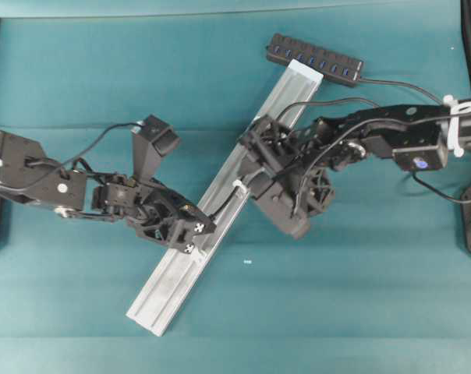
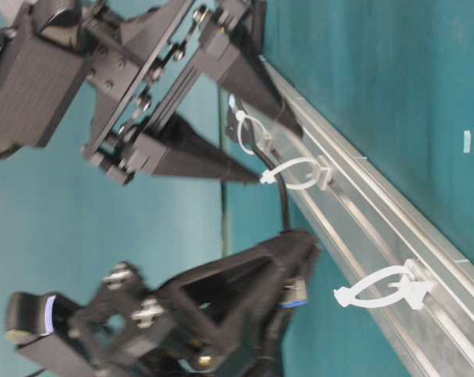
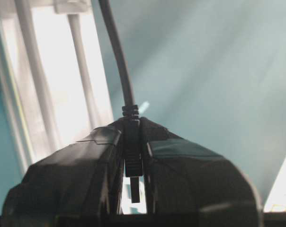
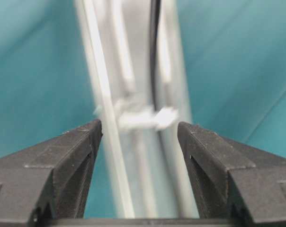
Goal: Pass the USB cable through three rings with both arms.
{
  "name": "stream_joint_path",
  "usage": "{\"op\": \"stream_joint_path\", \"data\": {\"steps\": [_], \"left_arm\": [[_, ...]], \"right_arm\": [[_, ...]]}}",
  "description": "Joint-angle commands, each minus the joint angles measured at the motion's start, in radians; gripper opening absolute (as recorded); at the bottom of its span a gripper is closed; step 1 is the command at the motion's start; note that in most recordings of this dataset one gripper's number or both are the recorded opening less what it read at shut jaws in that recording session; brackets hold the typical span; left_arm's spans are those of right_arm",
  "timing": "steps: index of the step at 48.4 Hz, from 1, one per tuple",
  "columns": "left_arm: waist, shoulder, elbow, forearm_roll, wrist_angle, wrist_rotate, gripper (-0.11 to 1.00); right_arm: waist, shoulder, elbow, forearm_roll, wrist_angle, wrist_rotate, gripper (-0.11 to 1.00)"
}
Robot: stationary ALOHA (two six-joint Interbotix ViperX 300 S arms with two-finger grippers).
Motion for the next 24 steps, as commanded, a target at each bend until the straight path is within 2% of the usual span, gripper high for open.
{"op": "stream_joint_path", "data": {"steps": [1,11,24], "left_arm": [[-0.006,-0.025,-0.011,0.002,-0.005,-0.002,0.1],[-0.006,-0.025,-0.017,0.003,-0.005,-0.006,0.1],[-0.006,-0.025,-0.017,0.003,-0.005,-0.006,0.1]], "right_arm": [[0.017,0.012,-0.034,0.005,-0.021,0.011,0.72],[0.038,0.037,-0.067,0.005,-0.02,0.021,0.69],[0.066,0.066,-0.081,0.005,-0.021,0.084,0.63]]}}
